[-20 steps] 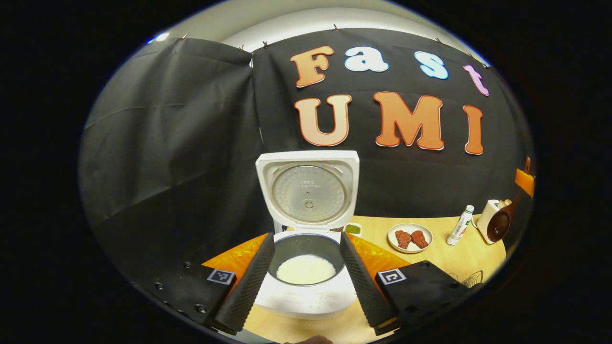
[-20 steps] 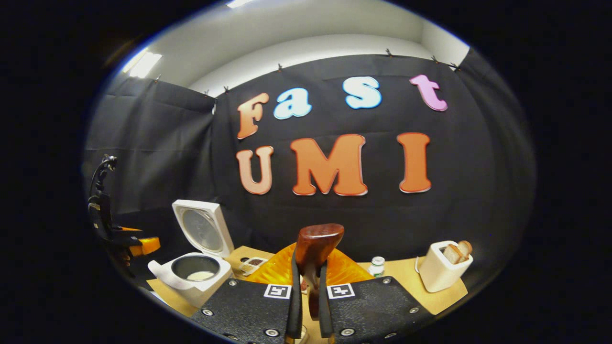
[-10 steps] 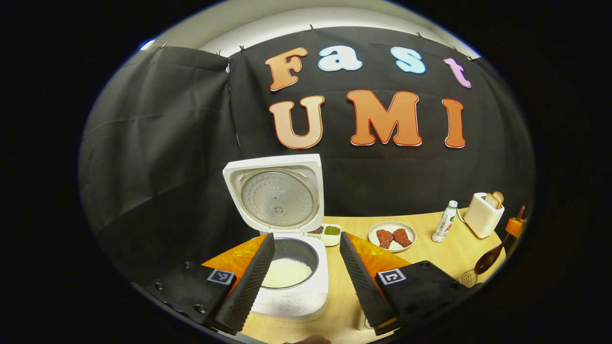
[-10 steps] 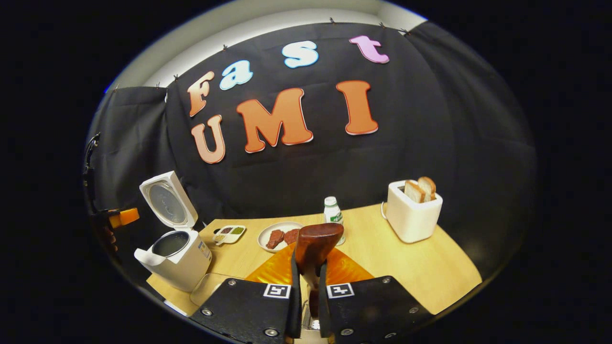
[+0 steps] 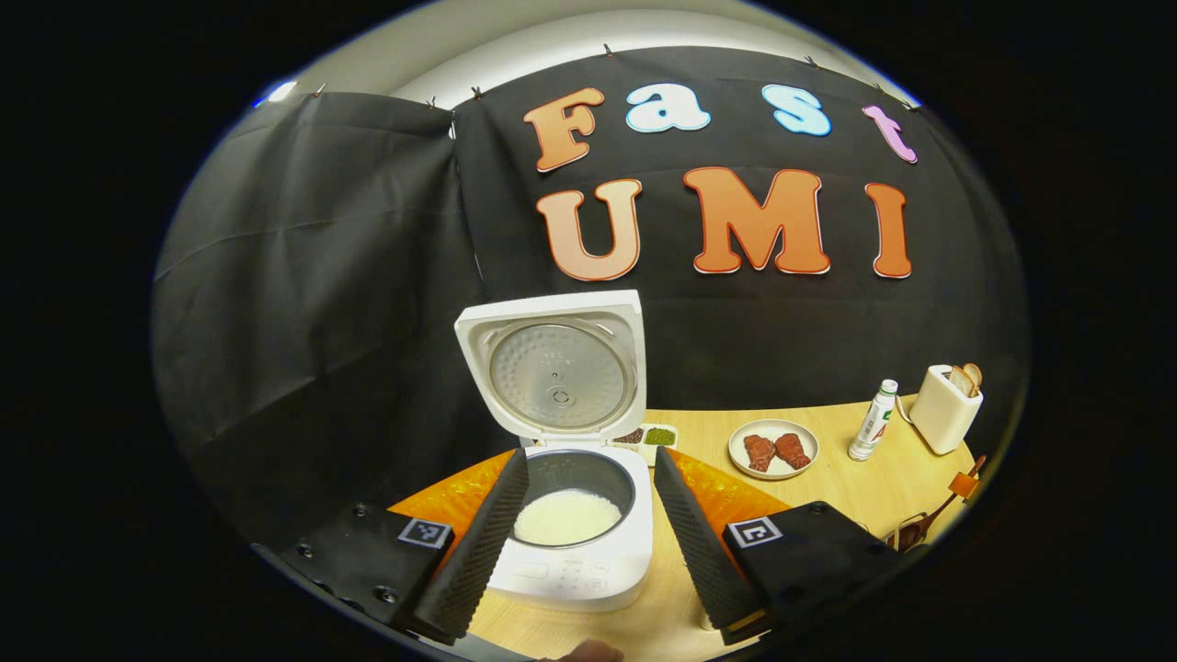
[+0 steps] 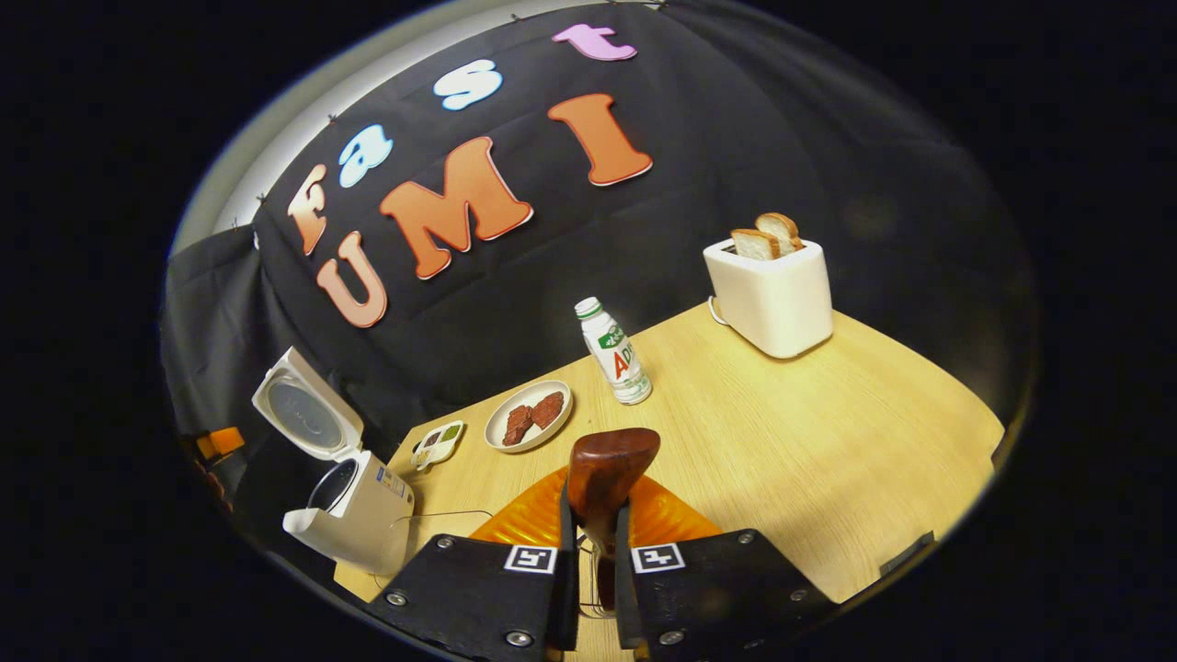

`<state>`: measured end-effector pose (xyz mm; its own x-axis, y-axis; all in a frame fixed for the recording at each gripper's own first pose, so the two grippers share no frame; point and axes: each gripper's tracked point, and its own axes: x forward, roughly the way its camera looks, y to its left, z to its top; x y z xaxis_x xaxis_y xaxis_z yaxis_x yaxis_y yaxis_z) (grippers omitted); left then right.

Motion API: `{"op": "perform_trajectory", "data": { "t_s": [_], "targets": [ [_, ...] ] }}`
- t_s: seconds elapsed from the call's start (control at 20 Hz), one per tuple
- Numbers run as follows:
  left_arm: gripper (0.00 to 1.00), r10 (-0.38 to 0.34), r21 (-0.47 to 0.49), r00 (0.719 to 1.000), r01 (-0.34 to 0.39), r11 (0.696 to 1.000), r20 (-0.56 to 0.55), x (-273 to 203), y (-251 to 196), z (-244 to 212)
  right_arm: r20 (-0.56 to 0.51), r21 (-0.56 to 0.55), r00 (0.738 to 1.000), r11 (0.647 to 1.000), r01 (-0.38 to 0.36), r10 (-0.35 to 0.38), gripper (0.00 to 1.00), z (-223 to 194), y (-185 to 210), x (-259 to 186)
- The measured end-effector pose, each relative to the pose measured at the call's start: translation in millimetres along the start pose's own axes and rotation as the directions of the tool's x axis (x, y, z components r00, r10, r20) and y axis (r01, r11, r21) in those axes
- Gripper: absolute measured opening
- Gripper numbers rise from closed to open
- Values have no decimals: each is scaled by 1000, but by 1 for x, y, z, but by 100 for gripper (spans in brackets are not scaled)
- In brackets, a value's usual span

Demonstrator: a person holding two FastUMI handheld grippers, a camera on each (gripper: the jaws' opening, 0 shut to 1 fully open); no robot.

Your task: Close the left gripper, press the button to open the rice cooker; take a wooden spoon from the chopstick holder with the right hand, scoop a spoonful of rice and pour it into the rice cooker, then put the wooden spoon back into the chopstick holder.

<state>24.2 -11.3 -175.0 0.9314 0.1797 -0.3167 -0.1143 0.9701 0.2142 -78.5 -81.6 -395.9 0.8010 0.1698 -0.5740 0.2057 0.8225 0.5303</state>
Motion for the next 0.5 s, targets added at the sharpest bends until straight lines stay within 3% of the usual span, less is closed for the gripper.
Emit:
{"op": "perform_trajectory", "data": {
  "t_s": [0.15, 0.5],
  "targets": [
    [93, 17, 2, 1000, -17, 1000, -3, -1, 7, 5, 28, 95, 999, 995, 21, -24, 19, 2, -15, 7],
    [94, 46, 1, 999, -46, 999, 13, -4, 20, 7, -22, 175, 998, 983, 59, -56, 25, -19, -30, 16]
  ]
}}
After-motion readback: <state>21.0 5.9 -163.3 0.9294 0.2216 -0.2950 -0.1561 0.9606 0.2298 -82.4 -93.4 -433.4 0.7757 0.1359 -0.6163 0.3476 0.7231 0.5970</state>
